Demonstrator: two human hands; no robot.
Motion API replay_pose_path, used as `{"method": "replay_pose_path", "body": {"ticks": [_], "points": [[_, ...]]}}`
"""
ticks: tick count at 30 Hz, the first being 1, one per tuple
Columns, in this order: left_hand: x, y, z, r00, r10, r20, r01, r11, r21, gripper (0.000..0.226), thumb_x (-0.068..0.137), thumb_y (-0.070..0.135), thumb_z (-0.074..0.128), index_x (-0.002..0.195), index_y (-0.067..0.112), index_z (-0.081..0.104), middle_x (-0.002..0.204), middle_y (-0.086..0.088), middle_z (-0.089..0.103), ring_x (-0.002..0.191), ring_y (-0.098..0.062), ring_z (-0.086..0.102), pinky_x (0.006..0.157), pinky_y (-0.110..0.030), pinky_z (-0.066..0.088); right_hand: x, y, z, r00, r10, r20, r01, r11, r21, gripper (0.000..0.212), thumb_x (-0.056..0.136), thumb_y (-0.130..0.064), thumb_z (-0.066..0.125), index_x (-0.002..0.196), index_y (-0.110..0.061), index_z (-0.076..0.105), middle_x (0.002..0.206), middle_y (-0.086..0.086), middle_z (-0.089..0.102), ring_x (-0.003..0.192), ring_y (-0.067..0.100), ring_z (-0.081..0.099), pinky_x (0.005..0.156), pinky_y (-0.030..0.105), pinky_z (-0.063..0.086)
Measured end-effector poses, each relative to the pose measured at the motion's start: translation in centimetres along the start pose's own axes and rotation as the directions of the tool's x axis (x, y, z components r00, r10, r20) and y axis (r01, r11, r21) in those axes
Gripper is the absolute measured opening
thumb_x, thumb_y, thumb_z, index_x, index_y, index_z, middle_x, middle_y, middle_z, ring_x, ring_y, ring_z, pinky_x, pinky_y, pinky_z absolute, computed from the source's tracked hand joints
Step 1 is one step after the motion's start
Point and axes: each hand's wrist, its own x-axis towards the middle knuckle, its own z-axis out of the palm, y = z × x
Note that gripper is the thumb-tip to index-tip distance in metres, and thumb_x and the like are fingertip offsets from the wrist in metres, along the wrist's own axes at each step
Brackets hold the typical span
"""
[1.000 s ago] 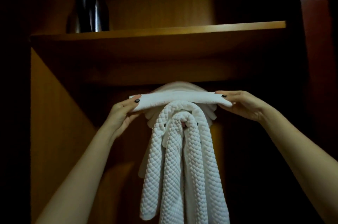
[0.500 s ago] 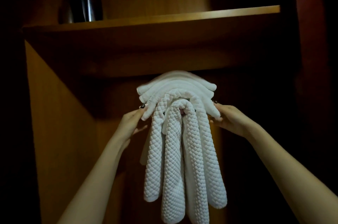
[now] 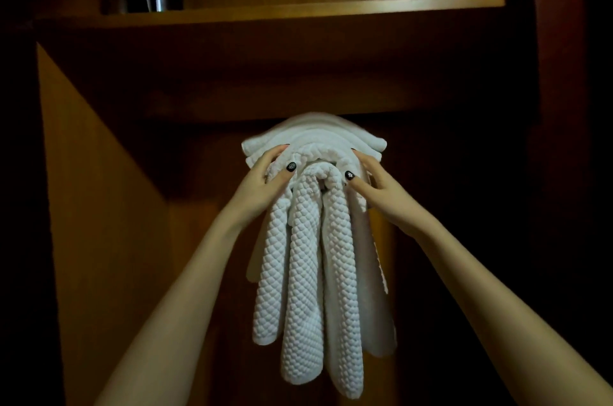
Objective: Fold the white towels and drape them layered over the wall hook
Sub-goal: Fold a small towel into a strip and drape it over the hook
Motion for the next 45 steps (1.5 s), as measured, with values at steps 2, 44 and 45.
{"method": "replay_pose_path", "body": {"ticks": [2,44,45], "points": [[-0.3,0.1,0.4,1.000,-0.002,-0.011,0.002,1.000,-0.013,0.056,0.093,0.046,0.054,0.144,0.029,0.041,0.146,0.007,0.042,0.129,-0.011,0.045,0.101,-0.030,0.045,-0.3,0.1,0.4,1.000,0.009,-0.018,-0.009,1.000,-0.017,0.051,0.096,-0.044,0.056,0.143,-0.037,0.037,0.133,-0.028,0.044,0.125,-0.007,0.045,0.104,0.026,0.040],[-6.5,4.2,0.1,0.959,0.211,-0.189,-0.128,0.918,0.376,0.040,0.089,0.006,0.062,0.128,0.003,0.058,0.129,-0.015,0.057,0.122,-0.034,0.045,0.105,-0.034,0.030,-6.8,-5.7,1.5,0.964,0.194,-0.181,-0.255,0.864,-0.434,0.071,0.097,-0.038,0.055,0.156,-0.025,0.016,0.160,0.011,0.022,0.147,0.030,0.018,0.119,0.049,0.020],[-7.3,4.7,1.2,0.960,0.248,-0.132,-0.179,0.903,0.391,0.041,0.088,0.006,0.063,0.129,0.002,0.058,0.130,-0.015,0.057,0.123,-0.035,0.045,0.106,-0.034,0.029,-8.5,-6.0,1.2,0.959,0.205,-0.196,-0.275,0.840,-0.467,0.071,0.097,-0.037,0.054,0.156,-0.025,0.017,0.160,0.011,0.022,0.147,0.030,0.017,0.118,0.050,0.021]]}}
